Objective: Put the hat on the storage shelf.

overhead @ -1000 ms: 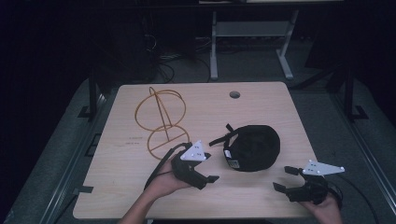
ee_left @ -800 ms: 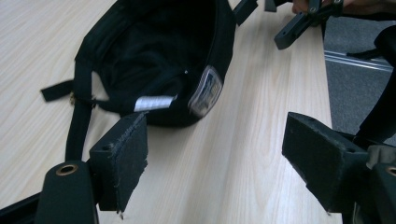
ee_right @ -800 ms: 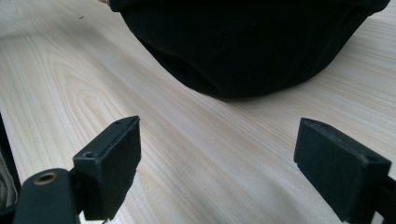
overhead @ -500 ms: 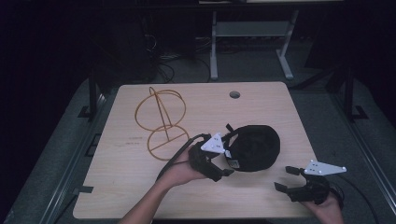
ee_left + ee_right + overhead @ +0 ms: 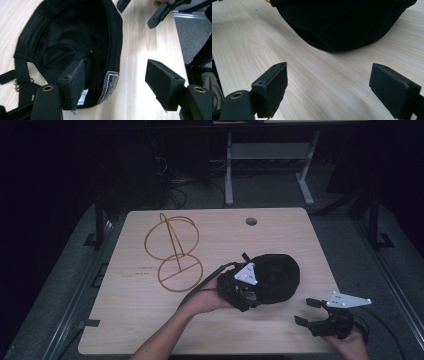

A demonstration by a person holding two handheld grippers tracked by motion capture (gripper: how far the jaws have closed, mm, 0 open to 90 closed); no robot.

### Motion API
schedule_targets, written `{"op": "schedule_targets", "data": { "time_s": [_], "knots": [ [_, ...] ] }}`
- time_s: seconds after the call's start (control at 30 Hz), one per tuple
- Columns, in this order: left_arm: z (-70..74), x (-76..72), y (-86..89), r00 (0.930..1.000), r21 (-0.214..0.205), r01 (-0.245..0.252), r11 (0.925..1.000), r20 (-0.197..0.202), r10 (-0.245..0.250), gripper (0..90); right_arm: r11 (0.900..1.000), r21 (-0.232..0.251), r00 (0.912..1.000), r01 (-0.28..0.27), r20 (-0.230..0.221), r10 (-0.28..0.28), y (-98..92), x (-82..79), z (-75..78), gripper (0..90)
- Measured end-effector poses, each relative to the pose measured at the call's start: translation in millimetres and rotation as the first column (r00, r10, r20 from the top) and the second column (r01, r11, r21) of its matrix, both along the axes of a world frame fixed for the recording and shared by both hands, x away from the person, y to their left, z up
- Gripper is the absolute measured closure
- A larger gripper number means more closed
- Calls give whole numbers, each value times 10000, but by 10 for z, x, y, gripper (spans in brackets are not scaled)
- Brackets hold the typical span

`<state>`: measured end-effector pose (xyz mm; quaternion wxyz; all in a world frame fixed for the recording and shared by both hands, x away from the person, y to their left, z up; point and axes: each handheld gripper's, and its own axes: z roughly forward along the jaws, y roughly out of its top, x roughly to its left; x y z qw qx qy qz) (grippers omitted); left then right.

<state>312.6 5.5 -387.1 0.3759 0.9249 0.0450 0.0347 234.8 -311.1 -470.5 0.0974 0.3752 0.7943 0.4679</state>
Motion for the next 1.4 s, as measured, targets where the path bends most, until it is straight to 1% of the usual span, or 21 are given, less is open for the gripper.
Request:
{"op": "schedule_targets", "data": {
  "time_s": [0.1, 0.2, 0.3, 0.37, 0.43, 0.5, 0.57, 0.6, 0.67, 0.77, 0.87, 0.9, 0.93, 0.97, 1.0, 1.03, 1.07, 1.1, 1.27, 1.3, 1.4],
  "knots": [
    [-34, 23, -49, 9998, 226, 174, 9996, -46, -173, 369, 10000, 71, 10000, 39, 59, -40, -11, -3, 5, 146],
    [-70, 49, -104, 9994, 578, 355, 9977, -62, -352, 390, 10000, 93, 9999, 27, 103, -28, -17, -3, 0, 146],
    [-100, 61, -158, 9980, 987, 629, 9931, -13, -631, 441, 10000, 57, 10000, 36, 60, -36, -18, 1, -6, 146],
    [-110, 57, -180, 9967, 942, 803, 9923, -16, -805, 495, 10000, 36, 10000, 3, 69, -4, -19, 7, -10, 146],
    [-130, 44, -206, 9951, 1099, 965, 9893, 99, -982, 573, 10000, 8, 10000, 13, 26, -13, -26, 5, -12, 146],
    [-158, 51, -234, 9937, 1338, 1092, 9850, 107, -1117, 618, 10000, 56, 10000, 26, 43, -27, -37, 5, -21, 146],
    [-168, 60, -244, 9929, 1321, 1150, 9846, 162, -1181, 685, 10000, 56, 10000, 44, 13, -44, -45, 6, -24, 146],
    [-166, 64, -246, 9926, 1268, 1184, 9848, 121, -1209, 739, 10000, 73, 10000, 51, 19, -52, -50, 9, -24, 146],
    [-162, 64, -253, 9917, 1294, 1248, 9837, 149, -1278, 777, 9999, 109, 10000, 56, 63, -57, -57, 12, -22, 146],
    [-157, 70, -250, 9903, 1238, 1376, 9827, 13, -1388, 804, 9999, 137, 9999, 93, 99, -94, -59, 6, -18, 147],
    [-136, 77, -239, 9899, 1062, 1410, 9843, -19, -1416, 814, 9998, 186, 9997, 121, 222, -126, -55, -2, -9, 152],
    [-104, 80, -218, 9900, 829, 1412, 9865, -103, -1408, 817, 9994, 281, 9993, 191, 314, -199, -53, -7, 9, 152],
    [-104, 80, -218, 9900, 829, 1412, 9865, -103, -1408, 818, 9994, 281, 9993, 191, 314, -199, -53, -7, 9, 152],
    [-66, 79, -195, 9905, 586, 1373, 9888, -124, -1368, 818, 9987, 455, 9986, 247, 463, -268, -57, -10, 31, 162],
    [-66, 79, -195, 9905, 586, 1373, 9888, -124, -1368, 818, 9987, 455, 9986, 247, 463, -268, -57, -10, 31, 162],
    [7, 73, -169, 9910, 273, 1335, 9907, -130, -1332, 819, 9981, 555, 9975, 277, 628, -312, -55, -18, 50, 174],
    [7, 73, -169, 9910, 273, 1335, 9907, -130, -1332, 819, 9981, 555, 9975, 277, 628, -312, -55, -18, 50, 174],
    [38, 71, -162, 9910, 131, 1334, 9910, -136, -1332, 819, 9978, 574, 9968, 326, 713, -367, -40, -27, 64, 175],
    [198, 47, -127, 9914, -581, 1280, 9901, -207, -1294, 820, 9976, 625, 9945, 305, 983, -365, 34, -34, 113, 175],
    [229, 39, -117, 9910, -666, 1317, 9890, -164, -1331, 820, 9971, 704, 9933, 300, 1092, -376, 49, -38, 133, 175],
    [301, 24, -88, 9907, -1163, 1288, 9848, -293, -1330, 821, 9952, 928, 9888, 310, 1428, -441, 90, -52, 200, 176]
  ]
}}
